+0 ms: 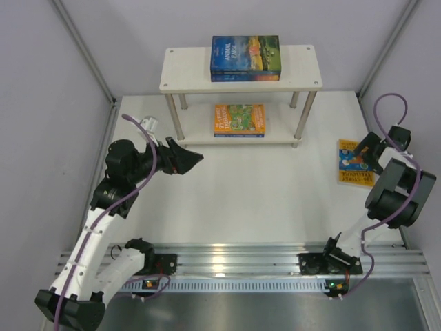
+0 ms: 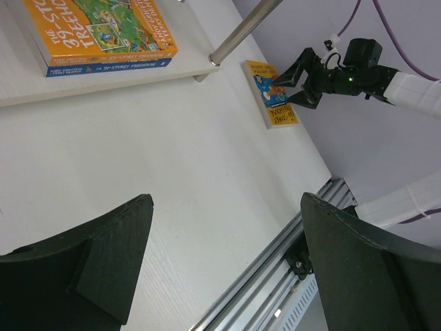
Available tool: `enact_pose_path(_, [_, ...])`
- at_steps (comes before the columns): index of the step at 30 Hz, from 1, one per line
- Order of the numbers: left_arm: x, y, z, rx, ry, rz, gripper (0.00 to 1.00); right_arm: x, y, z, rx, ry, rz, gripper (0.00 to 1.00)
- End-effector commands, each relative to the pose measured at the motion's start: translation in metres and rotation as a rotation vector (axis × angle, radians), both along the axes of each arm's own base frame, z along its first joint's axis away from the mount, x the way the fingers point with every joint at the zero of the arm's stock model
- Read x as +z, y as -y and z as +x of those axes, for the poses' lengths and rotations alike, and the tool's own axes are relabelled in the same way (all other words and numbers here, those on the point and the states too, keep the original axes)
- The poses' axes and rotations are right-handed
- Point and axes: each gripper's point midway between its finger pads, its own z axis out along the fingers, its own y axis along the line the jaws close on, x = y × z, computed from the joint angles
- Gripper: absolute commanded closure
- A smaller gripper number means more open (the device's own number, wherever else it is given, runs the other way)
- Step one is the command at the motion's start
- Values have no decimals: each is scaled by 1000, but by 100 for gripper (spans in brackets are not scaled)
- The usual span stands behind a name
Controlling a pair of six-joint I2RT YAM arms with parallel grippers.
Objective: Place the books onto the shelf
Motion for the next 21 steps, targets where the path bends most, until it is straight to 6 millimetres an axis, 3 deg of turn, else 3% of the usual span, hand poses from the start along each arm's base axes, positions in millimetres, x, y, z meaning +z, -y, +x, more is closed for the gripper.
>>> enact_pose_path(1, [11,1,2,3,66,-24,7,-39,-63,-49,42,-178,178,11])
enact_pose_path(6, [10,0,2,8,66,-19,8,-43,-101,-71,33,-197,279,9])
enact_pose_path(9, [17,-1,-1,16,78,-42,8,-26,-116,-84,-7,-135,320,8])
enact_pose_path(12, [21,0,-3,10,80,-67,8,9,-120,-84,12,-8,289,9])
enact_pose_path(13, [21,1,-3,5,75,-69,8,34,-115,-73,31,60,247,7])
enact_pose_path(15, [14,4,-3,-15,40,-66,9,56,-103,-60,66,98,179,7])
enact_pose_path(16, [11,6,-4,-25,26,-65,9,70,-91,-44,73,125,142,6])
enact_pose_path(18, [1,10,-7,-53,-14,-68,11,81,-75,-23,111,134,73,6])
enact_pose_path(19, [-2,10,-8,-56,-20,-67,12,85,-65,-4,121,144,51,7])
enact_pose_path(21, [-9,7,-11,-49,-20,-51,12,77,-58,9,134,124,50,6])
